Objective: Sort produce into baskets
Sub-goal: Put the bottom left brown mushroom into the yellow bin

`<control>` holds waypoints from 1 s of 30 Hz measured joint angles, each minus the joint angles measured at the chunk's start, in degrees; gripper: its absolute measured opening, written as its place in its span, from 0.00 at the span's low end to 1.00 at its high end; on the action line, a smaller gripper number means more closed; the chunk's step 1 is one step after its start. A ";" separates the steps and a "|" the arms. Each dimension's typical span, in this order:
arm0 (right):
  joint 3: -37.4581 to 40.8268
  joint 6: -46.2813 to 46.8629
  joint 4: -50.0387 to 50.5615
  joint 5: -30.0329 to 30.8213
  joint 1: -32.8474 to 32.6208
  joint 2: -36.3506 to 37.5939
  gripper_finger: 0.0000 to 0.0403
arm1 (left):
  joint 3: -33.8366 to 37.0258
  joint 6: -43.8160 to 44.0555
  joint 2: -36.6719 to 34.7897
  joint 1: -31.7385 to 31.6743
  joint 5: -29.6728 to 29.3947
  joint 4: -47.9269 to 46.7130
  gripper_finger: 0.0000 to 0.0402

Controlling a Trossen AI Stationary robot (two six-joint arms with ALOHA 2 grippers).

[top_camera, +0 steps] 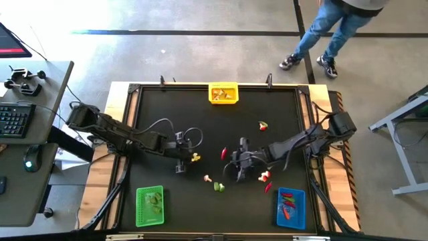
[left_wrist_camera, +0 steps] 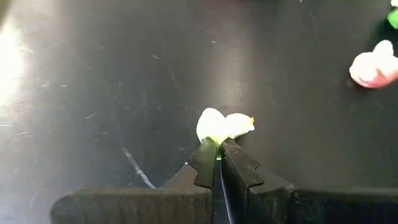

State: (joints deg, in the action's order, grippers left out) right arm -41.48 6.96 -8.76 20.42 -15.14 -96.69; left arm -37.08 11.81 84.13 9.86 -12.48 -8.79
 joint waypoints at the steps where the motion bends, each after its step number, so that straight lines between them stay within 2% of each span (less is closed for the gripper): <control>1: 1.12 -0.44 -1.90 0.70 0.00 0.61 0.26 | 0.31 0.00 -0.76 -0.31 -0.09 0.44 0.00; 7: 3.51 0.52 -4.97 3.51 0.04 2.31 0.26 | 3.03 -0.51 -5.65 -2.68 0.11 5.37 0.00; 10: 3.28 0.50 -6.08 3.52 0.02 2.30 0.26 | 4.65 -1.27 -6.93 -4.38 -0.02 12.94 0.00; 20: 3.20 -0.98 -9.57 3.53 0.15 2.30 0.26 | 5.42 -2.28 -6.42 -11.60 -0.79 27.21 0.00; 24: 3.20 -0.98 -9.64 3.61 0.26 2.30 0.26 | 4.99 -3.43 -6.35 -14.63 -0.77 27.98 0.00; 30: 3.20 -1.01 -9.77 3.61 0.28 2.30 0.26 | 0.77 -6.18 -6.29 -19.29 -0.77 27.68 0.00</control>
State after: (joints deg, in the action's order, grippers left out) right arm -38.28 5.96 -18.52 24.03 -14.85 -94.39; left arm -36.31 5.63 77.84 -9.43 -13.26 18.89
